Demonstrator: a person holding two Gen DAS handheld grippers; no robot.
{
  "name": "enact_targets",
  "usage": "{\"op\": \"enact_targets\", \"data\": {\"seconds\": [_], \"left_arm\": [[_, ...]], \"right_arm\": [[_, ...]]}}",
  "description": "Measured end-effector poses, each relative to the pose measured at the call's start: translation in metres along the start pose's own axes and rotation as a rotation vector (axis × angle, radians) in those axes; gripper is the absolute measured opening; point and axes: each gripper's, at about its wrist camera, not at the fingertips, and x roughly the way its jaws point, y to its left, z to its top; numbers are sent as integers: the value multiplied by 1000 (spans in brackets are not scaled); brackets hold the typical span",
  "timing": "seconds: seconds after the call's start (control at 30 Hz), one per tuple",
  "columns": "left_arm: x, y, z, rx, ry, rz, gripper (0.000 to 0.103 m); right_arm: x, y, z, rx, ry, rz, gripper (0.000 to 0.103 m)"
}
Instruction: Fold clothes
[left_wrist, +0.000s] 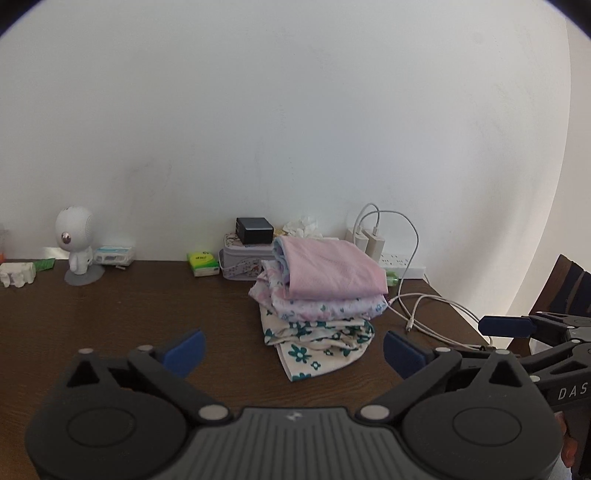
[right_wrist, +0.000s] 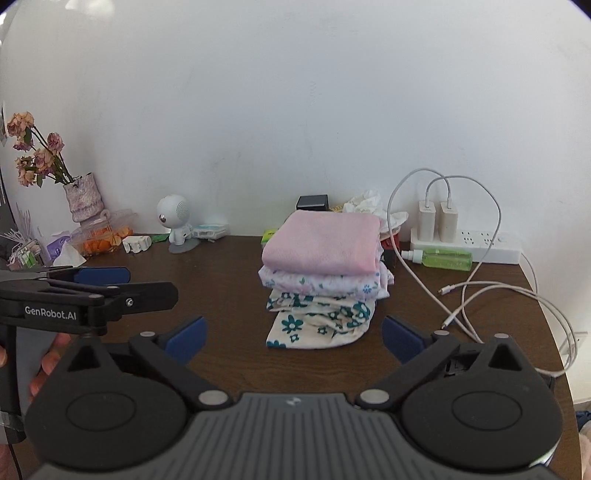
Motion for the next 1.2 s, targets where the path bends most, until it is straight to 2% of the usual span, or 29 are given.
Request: {"op": "enact_targets", "data": {"seconds": [0.2, 0.43, 0.7, 1.2], "left_arm": [[-30, -12, -32, -7, 39, 17, 103], [-58, -17, -55, -7, 58, 58, 103], [-90, -16, -79, -27, 76, 90, 103], [-154, -28, -142, -34, 83, 84, 103]], "right_arm": [[-27, 10, -25, 27, 13, -30, 103], [-51, 19, -43, 41, 21, -76, 103], [-74, 40, -66, 44, 44, -90, 103], [-130, 84, -126, 35, 64, -113, 103]]}}
